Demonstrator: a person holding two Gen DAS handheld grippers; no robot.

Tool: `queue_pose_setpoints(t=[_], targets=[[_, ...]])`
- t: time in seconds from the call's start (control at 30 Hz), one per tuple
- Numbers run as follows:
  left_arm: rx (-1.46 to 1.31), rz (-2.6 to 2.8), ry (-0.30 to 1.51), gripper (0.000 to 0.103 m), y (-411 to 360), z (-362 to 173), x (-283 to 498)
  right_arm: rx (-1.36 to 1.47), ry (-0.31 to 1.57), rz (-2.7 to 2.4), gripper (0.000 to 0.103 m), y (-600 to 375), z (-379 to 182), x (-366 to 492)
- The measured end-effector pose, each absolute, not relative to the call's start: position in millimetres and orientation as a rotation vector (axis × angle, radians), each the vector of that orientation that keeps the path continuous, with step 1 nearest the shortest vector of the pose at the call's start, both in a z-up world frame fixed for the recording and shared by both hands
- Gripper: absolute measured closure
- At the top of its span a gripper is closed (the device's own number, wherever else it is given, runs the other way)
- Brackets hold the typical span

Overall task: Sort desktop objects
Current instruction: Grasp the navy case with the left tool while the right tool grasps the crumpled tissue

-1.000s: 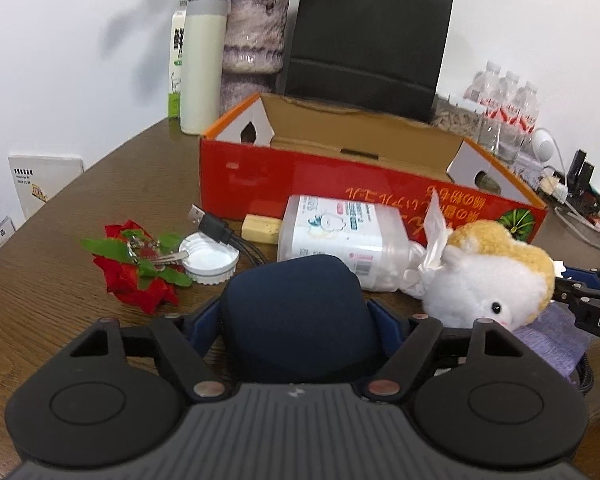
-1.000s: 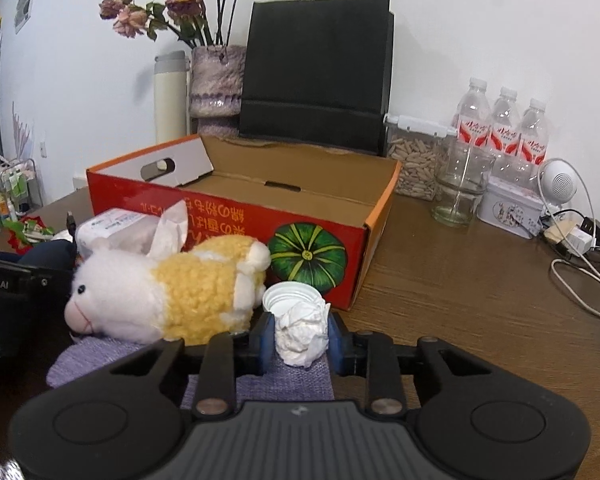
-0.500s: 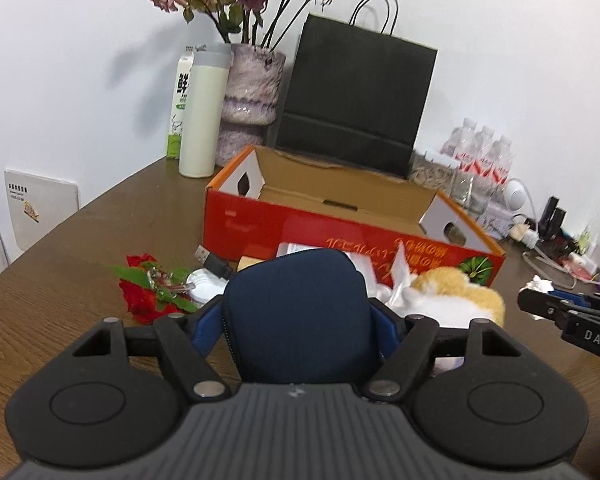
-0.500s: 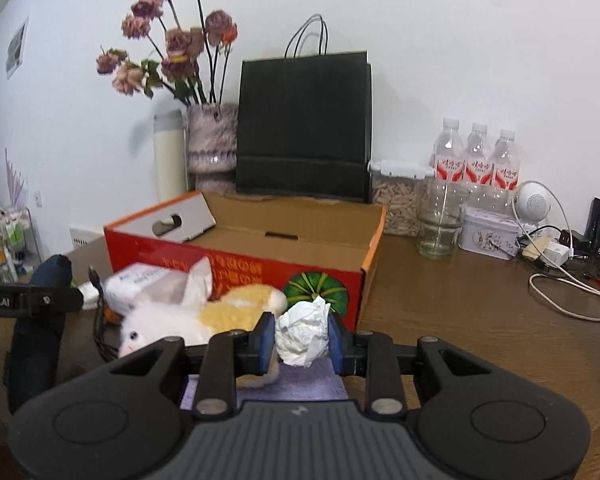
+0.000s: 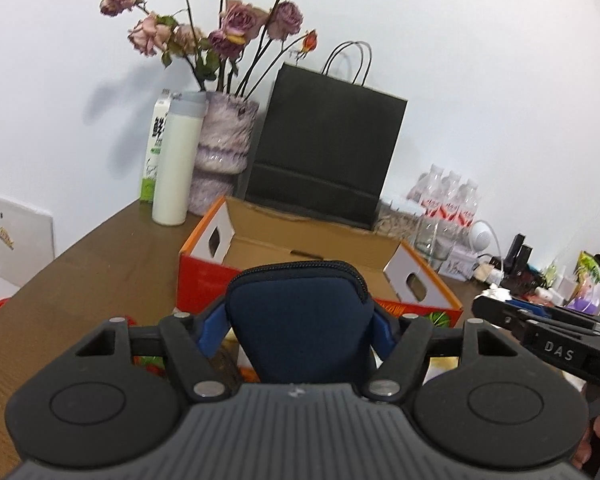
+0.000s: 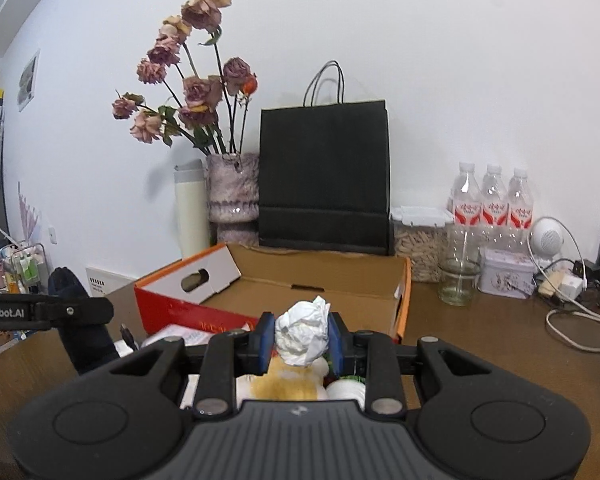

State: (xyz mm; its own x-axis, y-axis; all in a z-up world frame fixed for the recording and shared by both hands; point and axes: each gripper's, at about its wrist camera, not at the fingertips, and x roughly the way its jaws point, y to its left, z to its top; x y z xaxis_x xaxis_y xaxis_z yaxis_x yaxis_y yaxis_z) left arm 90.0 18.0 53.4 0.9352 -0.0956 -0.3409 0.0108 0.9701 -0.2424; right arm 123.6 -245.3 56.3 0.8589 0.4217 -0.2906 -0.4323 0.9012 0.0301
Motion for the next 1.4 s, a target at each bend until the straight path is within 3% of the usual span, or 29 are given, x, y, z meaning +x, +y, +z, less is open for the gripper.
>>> queue_pose_setpoints(t=[0.7, 1.0, 1.4], targets=[[-0.240, -0.058, 0.198, 0.033, 11, 105, 186, -0.015, 0.169, 0.450, 0.076, -221, 103, 202], [-0.181, -0.012, 0.259, 0.033, 3, 85, 243, -0.038, 0.301, 0.463, 0.076, -205, 73, 265], [-0.164, -0.021, 0.475, 0.033, 12, 51, 304, -0.102, 0.434, 0.458, 0.076, -190, 35, 313]])
